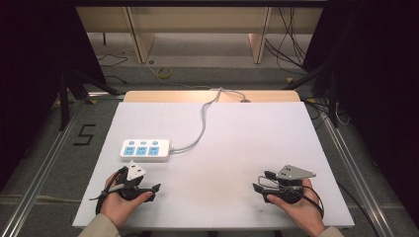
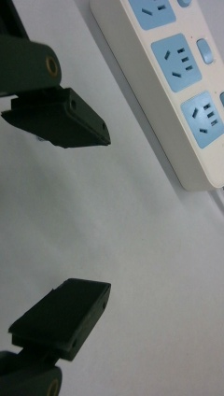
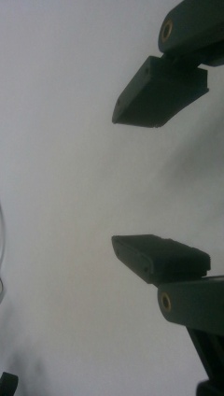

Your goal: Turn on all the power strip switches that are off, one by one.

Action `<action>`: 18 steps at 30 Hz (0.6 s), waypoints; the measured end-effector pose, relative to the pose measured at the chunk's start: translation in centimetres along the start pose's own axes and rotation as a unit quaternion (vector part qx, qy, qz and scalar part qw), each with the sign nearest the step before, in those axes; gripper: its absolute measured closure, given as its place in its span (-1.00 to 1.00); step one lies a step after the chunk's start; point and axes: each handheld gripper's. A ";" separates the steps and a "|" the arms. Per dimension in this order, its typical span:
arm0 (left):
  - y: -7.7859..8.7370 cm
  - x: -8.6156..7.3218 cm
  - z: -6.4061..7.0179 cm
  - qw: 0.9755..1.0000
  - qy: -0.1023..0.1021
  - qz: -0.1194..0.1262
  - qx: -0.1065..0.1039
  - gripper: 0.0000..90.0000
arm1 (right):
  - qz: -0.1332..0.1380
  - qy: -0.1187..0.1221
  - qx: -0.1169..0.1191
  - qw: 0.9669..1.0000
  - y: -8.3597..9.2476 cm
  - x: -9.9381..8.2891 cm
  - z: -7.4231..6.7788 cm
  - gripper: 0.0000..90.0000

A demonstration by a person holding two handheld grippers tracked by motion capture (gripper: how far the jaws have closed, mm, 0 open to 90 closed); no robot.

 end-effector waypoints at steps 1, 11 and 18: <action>0.0 0.0 0.0 1.000 0.000 0.000 0.000 -0.42 | 0.000 -0.001 0.000 1.000 0.1 0.0 0.0 -0.21; 0.4 0.1 -0.2 1.000 -0.006 -0.001 0.021 0.22 | 0.002 0.000 0.001 1.000 0.0 0.1 -0.2 -0.22; 0.6 0.4 -0.3 0.999 -0.011 0.001 0.033 0.99 | 0.002 -0.001 0.002 1.000 0.0 0.1 -0.2 -0.22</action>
Point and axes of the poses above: each handheld gripper's, and its own axes: y roughly backward along the jaws, x roughly out of its top, z roughly to its right, and after that the axes turned 14 degrees about x, right-handed
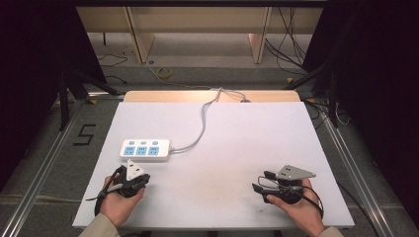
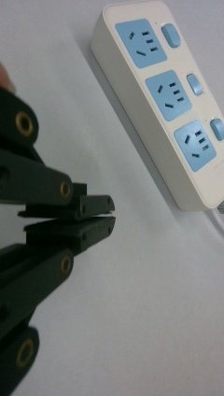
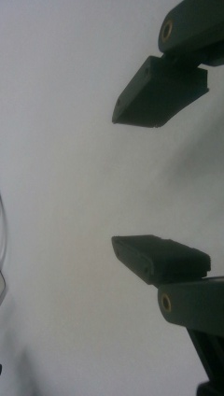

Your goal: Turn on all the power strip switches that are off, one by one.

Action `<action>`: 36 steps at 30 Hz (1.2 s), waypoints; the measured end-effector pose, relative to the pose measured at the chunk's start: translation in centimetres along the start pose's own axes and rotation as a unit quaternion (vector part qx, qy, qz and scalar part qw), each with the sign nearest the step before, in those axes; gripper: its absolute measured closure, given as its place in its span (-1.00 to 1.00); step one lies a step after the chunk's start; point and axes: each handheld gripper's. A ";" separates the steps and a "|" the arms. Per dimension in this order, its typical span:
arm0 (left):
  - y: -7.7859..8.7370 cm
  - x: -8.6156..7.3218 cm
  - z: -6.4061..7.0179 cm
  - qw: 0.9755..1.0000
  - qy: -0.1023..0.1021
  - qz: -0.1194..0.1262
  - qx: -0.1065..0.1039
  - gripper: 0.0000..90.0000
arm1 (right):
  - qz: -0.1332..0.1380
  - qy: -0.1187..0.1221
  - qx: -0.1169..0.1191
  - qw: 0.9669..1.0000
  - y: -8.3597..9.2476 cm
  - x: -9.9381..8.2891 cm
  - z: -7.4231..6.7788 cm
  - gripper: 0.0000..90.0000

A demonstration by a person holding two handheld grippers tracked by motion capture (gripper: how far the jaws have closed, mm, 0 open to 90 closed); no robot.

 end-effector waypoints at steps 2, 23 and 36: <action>0.0 0.2 0.0 1.000 0.000 -0.003 -0.001 0.99 | 0.000 0.001 0.001 1.000 0.0 0.0 0.0 -0.22; -0.7 2.3 -0.6 1.000 0.028 -0.011 0.005 1.00 | -0.003 -0.001 0.002 1.000 -0.1 0.0 0.0 -0.25; -1.4 3.4 -1.1 0.999 0.032 -0.014 0.012 1.00 | 0.000 -0.002 0.005 1.000 -0.1 0.0 -0.1 -0.26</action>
Point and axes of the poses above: each handheld gripper's, and its own axes: y roughly backward along the jaws, x roughly out of its top, z roughly to its right, and after that the axes turned 14 degrees about x, right-handed
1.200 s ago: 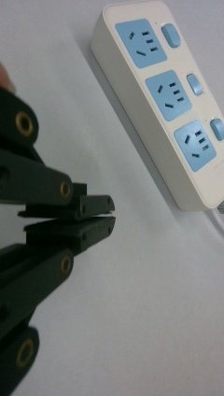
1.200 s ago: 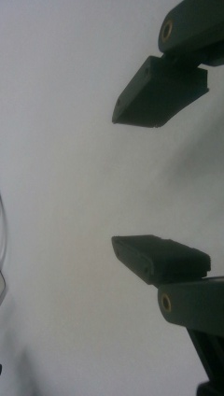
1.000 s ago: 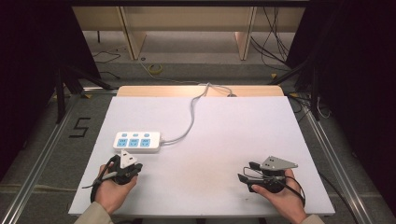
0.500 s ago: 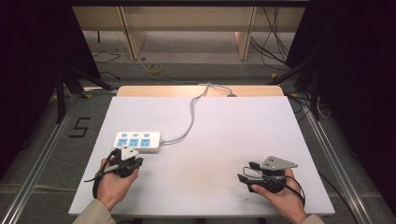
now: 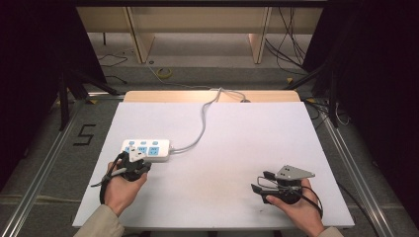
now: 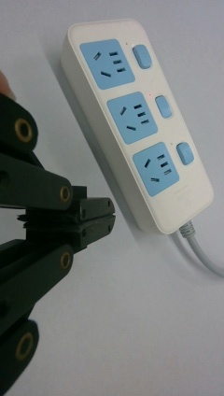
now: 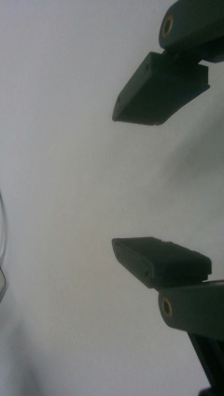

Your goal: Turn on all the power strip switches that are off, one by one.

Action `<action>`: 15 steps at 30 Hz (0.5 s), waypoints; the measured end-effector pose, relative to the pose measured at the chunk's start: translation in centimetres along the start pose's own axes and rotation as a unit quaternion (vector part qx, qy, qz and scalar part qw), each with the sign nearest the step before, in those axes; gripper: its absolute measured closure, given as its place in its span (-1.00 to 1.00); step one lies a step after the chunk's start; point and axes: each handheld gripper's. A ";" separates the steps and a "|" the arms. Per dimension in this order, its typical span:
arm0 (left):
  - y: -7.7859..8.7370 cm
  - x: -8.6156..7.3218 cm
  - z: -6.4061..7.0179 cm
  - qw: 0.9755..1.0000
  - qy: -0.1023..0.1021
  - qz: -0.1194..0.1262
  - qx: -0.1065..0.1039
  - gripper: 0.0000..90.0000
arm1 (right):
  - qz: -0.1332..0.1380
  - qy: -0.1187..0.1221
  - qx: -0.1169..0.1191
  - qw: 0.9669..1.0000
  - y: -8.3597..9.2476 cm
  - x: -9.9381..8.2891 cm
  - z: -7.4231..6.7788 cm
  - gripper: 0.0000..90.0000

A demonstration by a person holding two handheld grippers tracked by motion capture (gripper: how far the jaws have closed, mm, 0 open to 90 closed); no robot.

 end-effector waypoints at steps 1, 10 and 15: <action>0.0 0.1 0.0 1.000 0.000 -0.002 0.000 1.00 | 0.000 0.001 -0.001 1.000 0.0 0.0 0.0 -0.26; -0.5 0.8 -0.4 1.000 0.002 -0.007 0.005 1.00 | 0.002 0.000 -0.001 1.000 0.0 0.0 0.0 -0.26; -0.7 1.1 -0.5 1.000 0.003 -0.010 0.005 1.00 | 0.001 0.000 0.001 1.000 0.0 0.0 0.0 -0.27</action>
Point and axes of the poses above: each handheld gripper's, and its own axes: y roughly backward along the jaws, x roughly out of its top, z roughly to its right, and after that the axes turned 14 degrees about x, right-handed
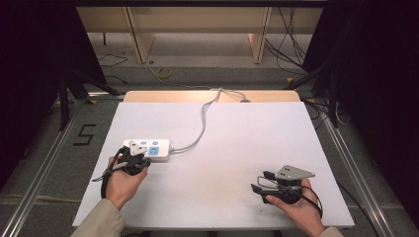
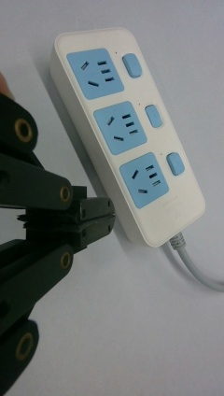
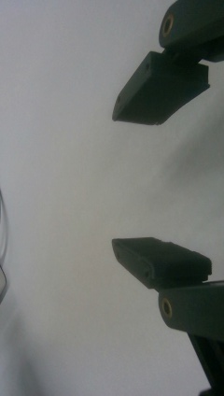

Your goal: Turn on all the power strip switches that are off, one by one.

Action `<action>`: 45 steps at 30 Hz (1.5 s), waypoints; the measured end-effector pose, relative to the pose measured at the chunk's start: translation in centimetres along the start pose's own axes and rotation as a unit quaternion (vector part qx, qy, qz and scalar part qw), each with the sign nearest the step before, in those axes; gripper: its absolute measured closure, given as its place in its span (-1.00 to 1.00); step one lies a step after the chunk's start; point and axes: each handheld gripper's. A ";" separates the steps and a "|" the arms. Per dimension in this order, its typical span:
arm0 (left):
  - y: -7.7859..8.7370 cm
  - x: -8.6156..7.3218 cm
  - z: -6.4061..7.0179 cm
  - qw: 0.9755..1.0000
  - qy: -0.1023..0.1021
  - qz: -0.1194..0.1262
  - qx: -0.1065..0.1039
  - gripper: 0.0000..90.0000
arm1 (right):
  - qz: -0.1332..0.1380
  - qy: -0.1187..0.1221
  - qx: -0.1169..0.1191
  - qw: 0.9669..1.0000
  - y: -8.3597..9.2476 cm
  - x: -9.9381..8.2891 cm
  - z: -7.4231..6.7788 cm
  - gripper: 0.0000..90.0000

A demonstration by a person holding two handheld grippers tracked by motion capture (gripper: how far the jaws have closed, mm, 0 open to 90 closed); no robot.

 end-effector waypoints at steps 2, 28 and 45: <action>-0.2 0.2 -0.1 1.000 0.003 0.000 0.003 1.00 | 0.000 0.000 0.000 1.000 0.0 0.0 0.0 -0.26; -2.0 2.6 -0.3 1.000 0.009 -0.011 0.008 1.00 | -0.002 0.000 0.000 1.000 -0.1 0.0 0.0 -0.27; -3.5 4.4 -0.2 1.000 -0.006 -0.024 0.011 1.00 | -0.002 0.001 0.002 1.000 -0.2 -0.1 0.0 -0.27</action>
Point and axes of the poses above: each handheld gripper's, and its own axes: y roughly backward along the jaws, x roughly out of its top, z roughly to its right, and after that the axes turned 14 degrees about x, right-handed
